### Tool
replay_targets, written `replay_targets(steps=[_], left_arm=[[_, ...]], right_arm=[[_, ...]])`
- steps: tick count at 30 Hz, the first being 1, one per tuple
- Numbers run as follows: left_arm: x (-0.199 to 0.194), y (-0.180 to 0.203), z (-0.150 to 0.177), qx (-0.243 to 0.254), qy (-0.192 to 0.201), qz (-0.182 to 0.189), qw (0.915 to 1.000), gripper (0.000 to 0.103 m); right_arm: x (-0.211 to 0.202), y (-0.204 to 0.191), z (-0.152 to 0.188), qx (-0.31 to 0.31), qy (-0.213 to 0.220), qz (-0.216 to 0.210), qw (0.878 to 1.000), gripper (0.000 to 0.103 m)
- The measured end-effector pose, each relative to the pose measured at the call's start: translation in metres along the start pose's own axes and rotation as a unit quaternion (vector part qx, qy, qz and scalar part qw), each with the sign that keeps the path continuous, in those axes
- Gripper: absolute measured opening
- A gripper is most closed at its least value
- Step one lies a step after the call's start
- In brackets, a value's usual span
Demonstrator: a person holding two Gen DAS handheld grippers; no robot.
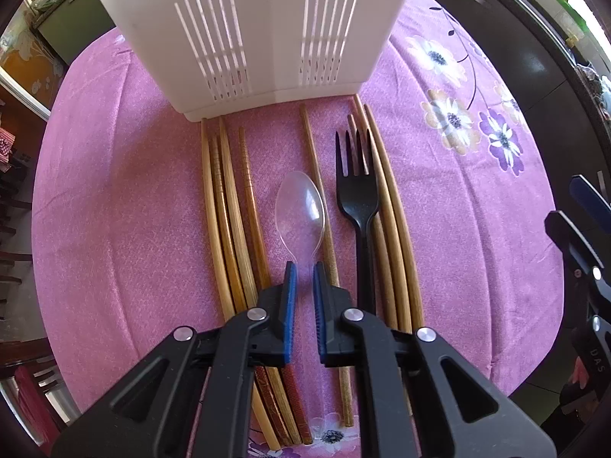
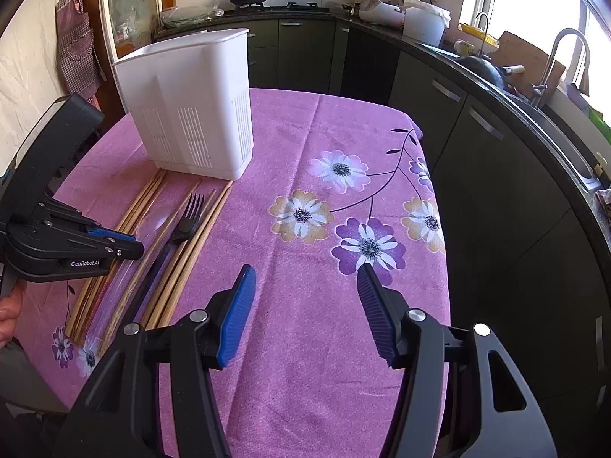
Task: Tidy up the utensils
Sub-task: 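Grasp the black plastic fork with the right gripper while the left gripper lifts the spoon, then carry spoon and fork over the white holder and release both into it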
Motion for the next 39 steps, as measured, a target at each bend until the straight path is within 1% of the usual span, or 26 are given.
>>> replay_targets(steps=[1,3,5,6,8,10,12,13,16,21,29,35,39], left_arm=[[-0.005,-0.001,0.0,0.001,0.006,0.008,0.9999,0.009],[-0.019,-0.003,0.005,0.003,0.023,0.015,0.9996,0.009],[-0.033,-0.003,0.004,0.01,0.043,0.012,0.999,0.009],[-0.043,-0.008,0.004,0.012,0.053,0.01,0.9985,0.009],[-0.058,-0.012,0.004,0.018,0.072,0.004,0.9972,0.008],[-0.07,-0.014,0.004,0.023,0.091,-0.004,0.9955,0.008],[-0.086,-0.019,0.013,0.024,0.103,-0.006,0.9943,0.009],[-0.089,-0.021,0.014,0.024,0.107,-0.005,0.994,0.008],[-0.096,-0.029,0.021,0.023,0.115,-0.007,0.993,0.008],[-0.104,-0.039,0.025,0.02,0.123,0.0,0.9922,0.008],[-0.115,-0.045,0.025,0.026,0.138,-0.001,0.9901,0.008],[-0.117,-0.047,0.025,0.026,0.14,-0.002,0.9898,0.008],[-0.118,-0.047,0.026,0.026,0.14,-0.005,0.9899,0.008]], right_arm=[[0.001,-0.002,-0.001,0.0,-0.004,-0.005,1.0,0.046],[0.003,-0.008,-0.004,0.002,-0.019,-0.027,0.999,0.035],[0.007,-0.018,-0.008,0.002,-0.04,-0.055,0.998,0.033],[0.009,-0.024,-0.009,0.003,-0.052,-0.072,0.996,0.031],[0.012,-0.04,-0.012,-0.003,-0.074,-0.1,0.992,0.031],[0.015,-0.058,-0.017,-0.015,-0.089,-0.114,0.989,0.028],[0.02,-0.075,-0.021,-0.02,-0.112,-0.129,0.985,0.027],[0.024,-0.083,-0.022,-0.023,-0.124,-0.134,0.983,0.025],[0.036,-0.102,-0.025,-0.026,-0.152,-0.135,0.979,0.019],[0.05,-0.119,-0.03,-0.021,-0.186,-0.135,0.973,0.019],[0.06,-0.136,-0.036,-0.017,-0.212,-0.132,0.968,0.018],[0.072,-0.16,-0.042,-0.024,-0.231,-0.127,0.964,0.014],[0.074,-0.169,-0.047,-0.018,-0.221,-0.124,0.967,0.011]])
Point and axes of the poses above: each gripper's, at about its wrist camera, not at the fingertips, and x roughly the way its jaws point, y to its right, z to its underside, the point moved 5 cm from there along x, roughly the way its jaws point, and after that the axes turned 15 degrees about z, right-handed, at the moved point
